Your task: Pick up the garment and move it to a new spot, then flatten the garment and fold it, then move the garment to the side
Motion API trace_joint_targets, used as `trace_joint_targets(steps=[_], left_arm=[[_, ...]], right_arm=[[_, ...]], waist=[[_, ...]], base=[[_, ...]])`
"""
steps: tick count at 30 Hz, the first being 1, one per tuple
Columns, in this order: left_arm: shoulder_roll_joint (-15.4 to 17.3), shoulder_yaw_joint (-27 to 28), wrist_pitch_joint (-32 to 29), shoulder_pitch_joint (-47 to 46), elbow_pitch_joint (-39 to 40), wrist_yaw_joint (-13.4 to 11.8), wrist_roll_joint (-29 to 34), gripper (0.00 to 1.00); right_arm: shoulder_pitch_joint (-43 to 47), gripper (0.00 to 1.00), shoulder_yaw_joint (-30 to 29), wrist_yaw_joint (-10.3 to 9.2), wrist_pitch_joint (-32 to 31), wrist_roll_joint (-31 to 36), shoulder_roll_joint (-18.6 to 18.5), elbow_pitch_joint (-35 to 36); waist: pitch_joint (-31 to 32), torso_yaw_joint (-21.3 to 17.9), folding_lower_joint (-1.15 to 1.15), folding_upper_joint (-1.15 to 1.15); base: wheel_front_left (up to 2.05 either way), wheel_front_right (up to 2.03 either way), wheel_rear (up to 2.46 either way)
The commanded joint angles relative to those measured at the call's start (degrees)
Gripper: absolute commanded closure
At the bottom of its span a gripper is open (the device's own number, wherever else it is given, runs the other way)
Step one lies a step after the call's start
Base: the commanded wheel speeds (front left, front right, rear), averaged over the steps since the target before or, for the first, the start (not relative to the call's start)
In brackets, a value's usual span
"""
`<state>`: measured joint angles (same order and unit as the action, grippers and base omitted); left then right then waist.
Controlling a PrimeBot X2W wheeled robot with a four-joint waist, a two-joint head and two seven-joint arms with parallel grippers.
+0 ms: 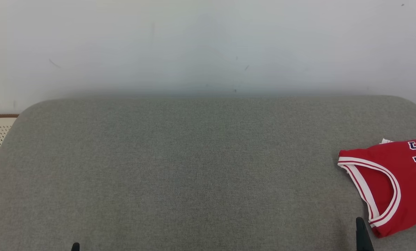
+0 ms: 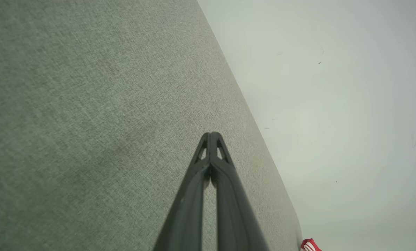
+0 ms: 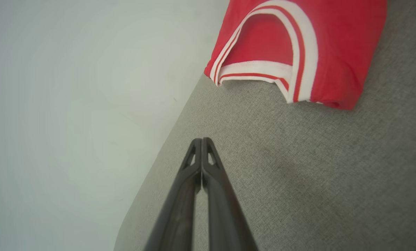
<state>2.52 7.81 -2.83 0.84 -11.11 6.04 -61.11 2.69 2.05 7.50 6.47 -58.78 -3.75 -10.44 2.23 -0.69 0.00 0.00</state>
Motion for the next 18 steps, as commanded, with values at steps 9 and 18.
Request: trace_joint_targets(steps=[9,18], left_arm=[[0.40,0.79,-2.12,-0.33,1.26,0.53,-6.24,1.00],[0.42,1.23,-3.67,-0.29,1.75,0.77,-10.77,1.00]], right_arm=[[0.78,1.00,-0.68,0.00,-1.14,-6.74,0.20,2.33],[1.35,1.00,-1.05,0.00,-1.91,-11.57,0.32,3.68]], waist=[[-0.31,0.10,0.00,0.00],[-0.59,0.18,0.00,0.00]], base=[[0.00,0.00,0.00],[0.00,0.00,0.00]])
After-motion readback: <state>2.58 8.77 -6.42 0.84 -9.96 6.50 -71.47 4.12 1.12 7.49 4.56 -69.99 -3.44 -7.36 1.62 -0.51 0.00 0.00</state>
